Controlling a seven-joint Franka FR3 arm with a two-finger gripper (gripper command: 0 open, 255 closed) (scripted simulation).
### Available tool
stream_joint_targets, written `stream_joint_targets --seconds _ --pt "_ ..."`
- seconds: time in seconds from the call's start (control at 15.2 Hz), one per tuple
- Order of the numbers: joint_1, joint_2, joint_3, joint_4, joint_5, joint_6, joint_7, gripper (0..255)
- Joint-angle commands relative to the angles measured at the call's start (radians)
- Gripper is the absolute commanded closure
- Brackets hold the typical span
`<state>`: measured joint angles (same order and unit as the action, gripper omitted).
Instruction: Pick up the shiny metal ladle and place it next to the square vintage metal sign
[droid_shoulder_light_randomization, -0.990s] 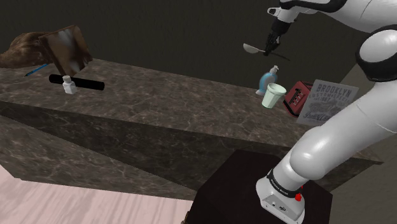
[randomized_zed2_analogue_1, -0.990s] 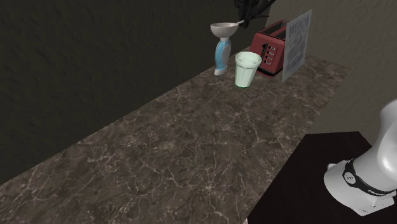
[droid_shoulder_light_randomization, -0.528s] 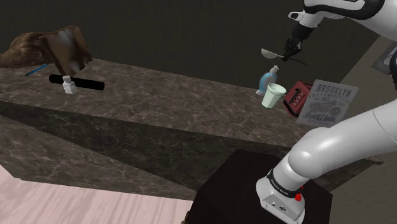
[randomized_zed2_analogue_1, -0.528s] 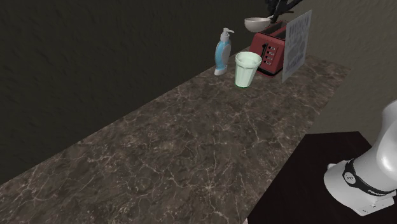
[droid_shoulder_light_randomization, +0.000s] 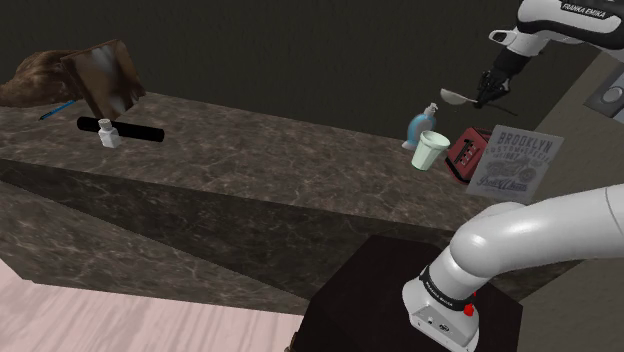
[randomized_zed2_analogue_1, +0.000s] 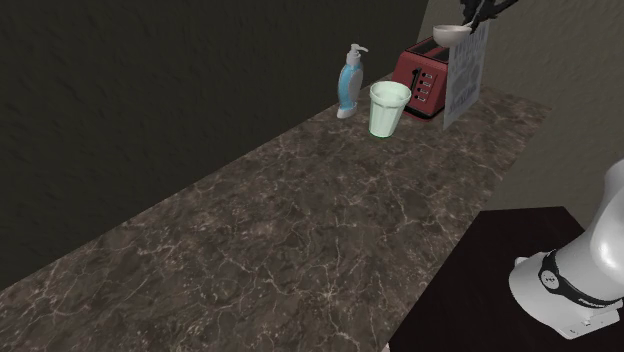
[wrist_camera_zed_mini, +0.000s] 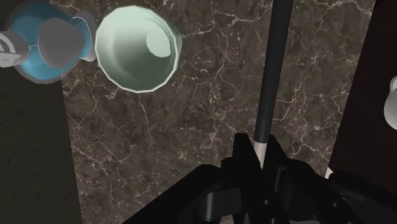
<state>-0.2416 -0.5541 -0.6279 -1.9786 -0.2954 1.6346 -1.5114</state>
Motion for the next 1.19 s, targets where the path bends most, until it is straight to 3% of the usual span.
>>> stream_joint_targets --seconds 0.0,0.66,1.12 --pt "-0.022 -0.037 -0.015 -0.006 -0.023 -0.022 -0.035 255" --pt "-0.110 -0.154 -0.128 0.008 -0.127 -0.095 -0.228 255" --pt "-0.138 -0.185 -0.239 0.083 -0.191 -0.140 -0.385 255"
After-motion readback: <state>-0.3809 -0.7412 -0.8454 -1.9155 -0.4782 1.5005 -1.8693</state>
